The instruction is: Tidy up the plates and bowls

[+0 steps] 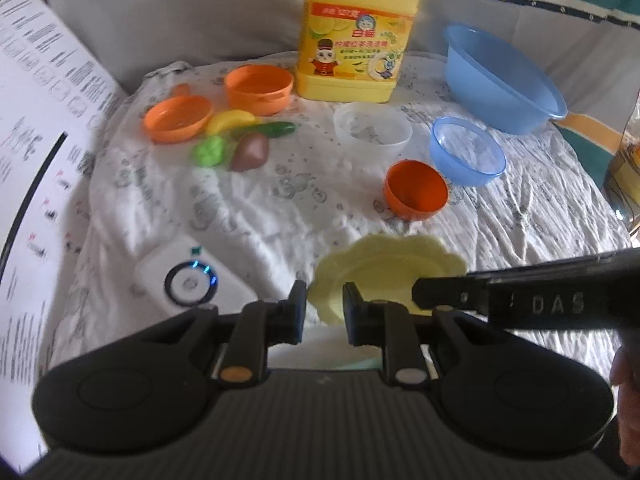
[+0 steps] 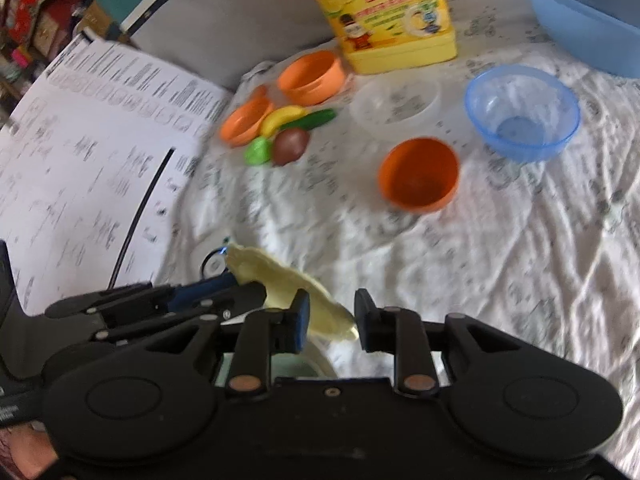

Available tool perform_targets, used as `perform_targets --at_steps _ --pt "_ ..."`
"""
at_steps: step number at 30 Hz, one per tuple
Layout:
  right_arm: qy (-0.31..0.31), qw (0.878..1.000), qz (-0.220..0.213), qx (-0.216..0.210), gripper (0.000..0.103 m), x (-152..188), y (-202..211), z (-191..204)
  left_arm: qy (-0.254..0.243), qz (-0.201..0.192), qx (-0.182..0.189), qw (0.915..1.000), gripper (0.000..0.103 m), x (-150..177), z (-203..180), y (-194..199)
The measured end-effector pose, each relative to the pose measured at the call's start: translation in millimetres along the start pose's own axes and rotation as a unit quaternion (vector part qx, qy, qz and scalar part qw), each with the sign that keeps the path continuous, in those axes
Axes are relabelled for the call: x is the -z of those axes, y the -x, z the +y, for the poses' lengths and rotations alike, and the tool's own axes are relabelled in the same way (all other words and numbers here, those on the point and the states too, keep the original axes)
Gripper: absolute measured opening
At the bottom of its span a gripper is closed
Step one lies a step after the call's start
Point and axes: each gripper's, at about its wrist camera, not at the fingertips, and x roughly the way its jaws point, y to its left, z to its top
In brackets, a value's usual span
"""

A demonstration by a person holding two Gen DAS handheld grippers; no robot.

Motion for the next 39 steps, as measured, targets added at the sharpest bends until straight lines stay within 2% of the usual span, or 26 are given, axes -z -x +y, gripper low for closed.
perform_targets --at_steps 2,4,6,9,11,14,17,18,19,20,23,28,32,33,34,39 --pt "0.001 1.000 0.012 -0.014 0.020 8 0 8 0.015 0.006 0.026 0.9995 0.006 8 1 9" --pt "0.015 1.000 0.011 -0.011 0.017 16 2 16 -0.001 0.004 -0.002 1.0000 0.006 19 -4 17" --pt "0.024 1.000 0.004 0.000 0.012 19 3 18 0.011 0.009 0.013 0.9998 0.006 28 -1 21" --pt "0.035 0.999 -0.007 0.033 0.005 19 -1 12 0.004 0.009 -0.007 0.9999 0.006 35 -1 18" --pt "0.009 0.999 -0.010 0.036 0.005 14 -1 -4 0.001 0.000 -0.005 1.0000 0.007 32 0 15" --pt "-0.006 1.000 -0.005 0.031 0.007 10 -4 -23 -0.023 -0.003 -0.011 0.9997 0.012 19 -9 3" --pt "-0.015 0.999 0.004 0.036 0.014 5 -13 -36 -0.037 0.005 -0.012 0.9992 0.014 6 -19 -15" --pt "-0.022 0.999 0.007 0.041 0.018 4 -15 -41 -0.040 0.008 -0.011 0.9991 0.015 2 -21 -21" --pt "-0.029 0.999 0.006 0.046 0.026 3 -15 -47 -0.041 0.012 -0.009 0.9990 0.016 0 -23 -27" --pt "-0.031 0.998 0.002 0.048 0.030 5 -14 -51 -0.042 0.015 -0.007 0.9990 0.020 -3 -24 -32" --pt "-0.039 0.998 -0.003 0.049 0.031 6 -11 -62 -0.045 0.024 -0.008 0.9987 0.032 -7 -26 -46" --pt "-0.062 0.997 -0.011 0.043 0.031 5 -9 -76 -0.049 0.048 -0.002 0.9976 0.046 -11 -30 -70" --pt "-0.062 0.997 -0.006 0.044 0.031 6 -18 -78 -0.043 0.059 0.005 0.9973 0.044 -11 -30 -84" --pt "-0.064 0.997 -0.007 0.043 0.028 6 -21 -78 -0.043 0.059 0.012 0.9973 0.040 -11 -32 -84" --pt "-0.061 0.997 -0.009 0.046 0.024 6 -22 -76 -0.042 0.060 0.020 0.9971 0.032 -11 -33 -84" --pt "-0.043 0.996 -0.014 0.074 0.021 3 -25 -67 -0.032 0.056 0.005 0.9979 0.024 -12 -36 -81"
